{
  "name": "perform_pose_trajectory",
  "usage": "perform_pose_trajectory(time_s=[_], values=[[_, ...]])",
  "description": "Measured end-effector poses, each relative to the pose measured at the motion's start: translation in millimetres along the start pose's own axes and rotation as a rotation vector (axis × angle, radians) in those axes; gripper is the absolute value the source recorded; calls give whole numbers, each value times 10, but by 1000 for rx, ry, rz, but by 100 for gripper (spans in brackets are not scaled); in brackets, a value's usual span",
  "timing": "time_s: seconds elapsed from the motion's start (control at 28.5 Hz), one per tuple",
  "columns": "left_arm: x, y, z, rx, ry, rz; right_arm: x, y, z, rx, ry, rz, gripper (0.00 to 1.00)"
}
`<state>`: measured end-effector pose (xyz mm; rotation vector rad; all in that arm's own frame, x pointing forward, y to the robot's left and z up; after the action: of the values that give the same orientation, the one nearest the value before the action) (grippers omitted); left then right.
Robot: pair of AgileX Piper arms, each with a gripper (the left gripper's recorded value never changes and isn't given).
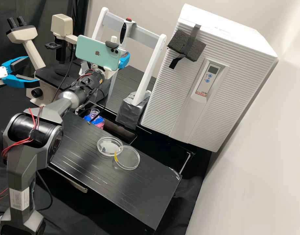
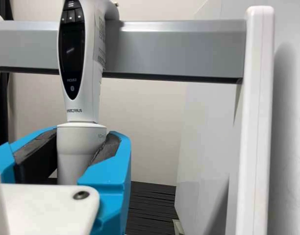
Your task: Use the pipette
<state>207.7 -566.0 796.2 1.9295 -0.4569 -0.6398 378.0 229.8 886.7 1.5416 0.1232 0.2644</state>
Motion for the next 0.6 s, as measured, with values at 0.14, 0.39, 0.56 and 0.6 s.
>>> perform_pose_trajectory(time_s=[0.14,0.39,0.56,0.6], values=[[-3,5,-15,2,6,2,-14,17,-10,-3,-8,-6,0],[-9,15,-48,3,21,6,-3,84,-80,7,-8,-19,0],[-9,15,-48,3,21,6,7,159,-141,19,3,0,0],[-9,15,-48,3,21,6,-4,188,-161,22,6,7,0]])
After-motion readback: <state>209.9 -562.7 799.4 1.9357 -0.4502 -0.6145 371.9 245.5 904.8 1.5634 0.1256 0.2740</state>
